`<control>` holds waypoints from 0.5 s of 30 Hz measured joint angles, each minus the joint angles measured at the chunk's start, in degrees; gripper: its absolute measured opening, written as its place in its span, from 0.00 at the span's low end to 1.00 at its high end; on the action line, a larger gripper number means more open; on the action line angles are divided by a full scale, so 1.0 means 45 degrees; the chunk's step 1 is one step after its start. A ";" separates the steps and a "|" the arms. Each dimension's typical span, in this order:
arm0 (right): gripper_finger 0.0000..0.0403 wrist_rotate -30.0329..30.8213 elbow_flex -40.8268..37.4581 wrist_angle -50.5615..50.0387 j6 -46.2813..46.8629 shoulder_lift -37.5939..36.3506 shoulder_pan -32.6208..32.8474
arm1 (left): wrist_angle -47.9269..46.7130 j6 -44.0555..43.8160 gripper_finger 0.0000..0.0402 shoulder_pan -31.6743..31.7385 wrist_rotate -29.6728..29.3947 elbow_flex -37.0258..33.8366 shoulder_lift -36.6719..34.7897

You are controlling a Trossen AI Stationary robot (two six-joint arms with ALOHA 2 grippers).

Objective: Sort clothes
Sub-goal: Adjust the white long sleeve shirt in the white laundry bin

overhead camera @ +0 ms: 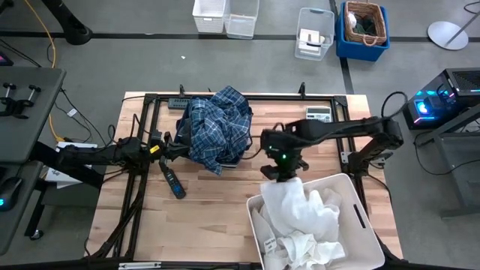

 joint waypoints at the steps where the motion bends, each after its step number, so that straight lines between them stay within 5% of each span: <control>1: 0.01 0.0471 0.0837 -0.0386 0.0063 0.0000 0.0087 | 0.0000 0.0000 0.00 0.0000 0.0000 0.0000 0.0000; 9: 0.00 0.3887 0.6808 -0.2744 0.0502 -0.0015 0.1886 | 0.0005 0.0000 0.00 0.0000 0.0000 0.0002 0.0000; 15: 0.00 0.4698 0.7644 -0.2506 0.2341 0.0057 0.5544 | 0.0005 0.0000 0.00 0.0000 0.0000 0.0001 0.0004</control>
